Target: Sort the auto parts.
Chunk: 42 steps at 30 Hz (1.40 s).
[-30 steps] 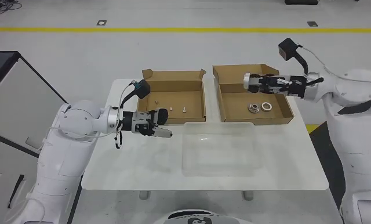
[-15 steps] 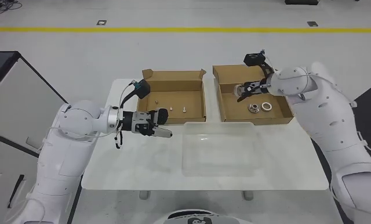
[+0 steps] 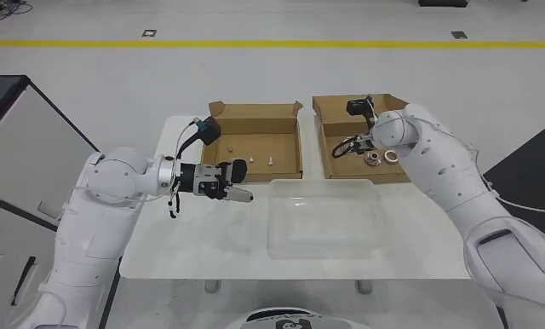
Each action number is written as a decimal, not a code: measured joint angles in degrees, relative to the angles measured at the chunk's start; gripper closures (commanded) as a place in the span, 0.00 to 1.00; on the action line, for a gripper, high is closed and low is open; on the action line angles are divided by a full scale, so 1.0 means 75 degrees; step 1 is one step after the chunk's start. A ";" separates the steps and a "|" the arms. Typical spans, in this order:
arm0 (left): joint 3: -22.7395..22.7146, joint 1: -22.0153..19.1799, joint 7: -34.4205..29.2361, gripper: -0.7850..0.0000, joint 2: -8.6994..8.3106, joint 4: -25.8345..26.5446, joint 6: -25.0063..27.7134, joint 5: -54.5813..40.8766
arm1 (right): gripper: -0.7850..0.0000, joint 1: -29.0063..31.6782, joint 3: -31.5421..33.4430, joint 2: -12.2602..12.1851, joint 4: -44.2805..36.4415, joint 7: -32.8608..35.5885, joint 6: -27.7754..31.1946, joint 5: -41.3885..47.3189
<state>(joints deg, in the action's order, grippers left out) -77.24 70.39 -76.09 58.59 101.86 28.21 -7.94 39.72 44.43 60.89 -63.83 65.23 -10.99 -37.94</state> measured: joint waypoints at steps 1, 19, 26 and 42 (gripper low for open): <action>0.0000 0.0000 0.0000 0.00 0.0000 0.0000 0.0000 0.0000 | 1.00 -0.0026 -0.0058 0.0042 0.0120 -0.0051 -0.0002 0.0014; 0.0000 0.0000 0.0000 0.00 0.0000 0.0000 0.0000 0.0000 | 1.00 -0.0584 -0.1192 0.1029 0.2387 -0.0902 0.0144 0.0070; 0.0000 0.0000 0.0000 0.00 0.0000 0.0000 0.0000 0.0000 | 0.74 -0.0756 -0.1306 0.1303 0.2971 -0.1120 0.0210 0.0099; 0.0000 0.0000 0.0000 0.00 0.0000 0.0000 0.0000 0.0000 | 0.44 -0.1000 -0.0743 0.1457 0.3560 -0.1714 0.0610 0.0690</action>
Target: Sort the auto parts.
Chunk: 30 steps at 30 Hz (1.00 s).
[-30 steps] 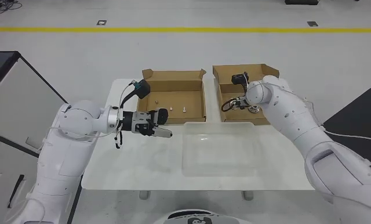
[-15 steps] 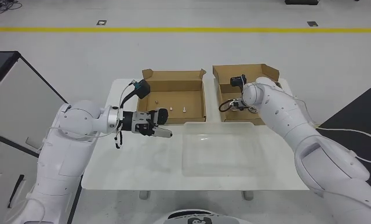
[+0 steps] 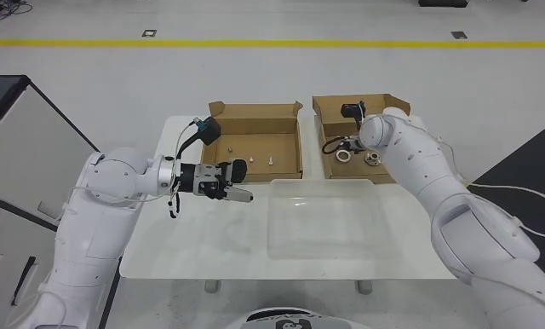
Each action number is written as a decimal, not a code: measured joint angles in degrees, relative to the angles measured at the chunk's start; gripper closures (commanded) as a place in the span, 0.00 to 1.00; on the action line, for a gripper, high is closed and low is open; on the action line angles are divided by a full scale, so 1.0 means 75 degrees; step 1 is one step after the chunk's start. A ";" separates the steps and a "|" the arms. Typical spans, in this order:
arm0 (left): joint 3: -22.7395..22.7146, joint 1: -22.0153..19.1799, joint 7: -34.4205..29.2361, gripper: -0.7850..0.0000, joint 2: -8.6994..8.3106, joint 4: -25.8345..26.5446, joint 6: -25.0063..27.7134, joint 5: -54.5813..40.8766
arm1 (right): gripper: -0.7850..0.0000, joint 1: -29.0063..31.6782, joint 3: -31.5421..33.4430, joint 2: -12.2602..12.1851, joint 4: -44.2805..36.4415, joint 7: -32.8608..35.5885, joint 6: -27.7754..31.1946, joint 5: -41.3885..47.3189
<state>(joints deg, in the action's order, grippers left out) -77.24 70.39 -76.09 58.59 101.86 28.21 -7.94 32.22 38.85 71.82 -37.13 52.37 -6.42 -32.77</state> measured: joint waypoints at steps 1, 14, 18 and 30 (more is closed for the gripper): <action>0.0000 0.0000 0.0000 0.00 0.0000 0.0000 0.0000 0.0000 | 0.09 -0.0008 0.0096 -0.0030 -0.0033 -0.0014 0.0043 0.0076; 0.0000 0.0000 0.0000 0.00 0.0000 0.0000 0.0000 0.0000 | 0.00 0.1343 0.2741 -0.1085 -0.3174 0.0398 0.0604 0.1491; 0.0000 0.0000 0.0000 0.00 0.0000 0.0000 0.0000 0.0000 | 0.00 0.2328 0.3820 -0.1418 -0.4918 0.1041 0.0356 0.2059; 0.0000 0.0000 0.0000 0.00 0.0000 0.0000 0.0000 0.0000 | 0.00 0.4857 0.6775 -0.1914 -0.8054 0.2617 0.0145 0.5029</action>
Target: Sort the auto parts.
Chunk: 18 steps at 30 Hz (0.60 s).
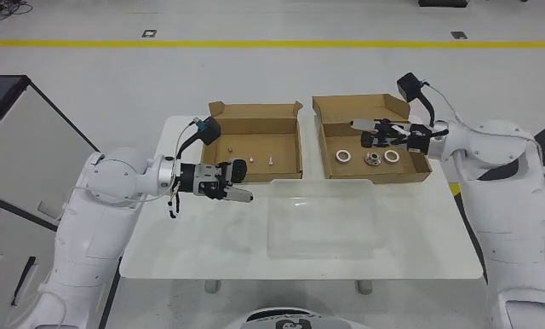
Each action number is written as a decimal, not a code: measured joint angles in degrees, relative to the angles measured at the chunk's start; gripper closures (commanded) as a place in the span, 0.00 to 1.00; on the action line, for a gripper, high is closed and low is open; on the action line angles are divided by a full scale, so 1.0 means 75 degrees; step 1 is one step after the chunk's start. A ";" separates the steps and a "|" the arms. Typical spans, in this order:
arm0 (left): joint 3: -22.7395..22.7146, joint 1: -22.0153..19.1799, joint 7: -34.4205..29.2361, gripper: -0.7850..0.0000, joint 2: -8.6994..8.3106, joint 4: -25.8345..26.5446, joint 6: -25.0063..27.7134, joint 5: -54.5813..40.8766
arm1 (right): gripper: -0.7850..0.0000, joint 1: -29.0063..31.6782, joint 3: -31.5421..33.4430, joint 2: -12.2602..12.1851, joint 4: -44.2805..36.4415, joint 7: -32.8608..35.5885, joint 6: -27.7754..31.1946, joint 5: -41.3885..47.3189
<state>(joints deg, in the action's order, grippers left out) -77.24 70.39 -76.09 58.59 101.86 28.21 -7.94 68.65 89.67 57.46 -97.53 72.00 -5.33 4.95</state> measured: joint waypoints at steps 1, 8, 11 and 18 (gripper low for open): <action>0.0000 0.0000 0.0000 0.00 0.0000 0.0000 0.0000 0.0000 | 0.00 0.0155 0.0179 -0.0020 -0.0083 0.0070 -0.0006 0.0190; 0.0000 0.0000 0.0000 0.00 0.0000 0.0000 0.0000 0.0000 | 0.00 0.1259 0.1417 -0.0132 -0.0408 0.0252 -0.0138 0.1448; 0.0000 0.0000 0.0000 0.00 0.0000 0.0000 0.0000 0.0000 | 0.00 0.1531 0.1720 -0.0150 -0.0428 0.0357 -0.0016 0.1956; 0.0000 0.0000 0.0000 0.00 0.0000 0.0000 0.0000 0.0000 | 0.00 0.1538 0.1738 -0.0150 -0.0429 0.0366 0.0002 0.1999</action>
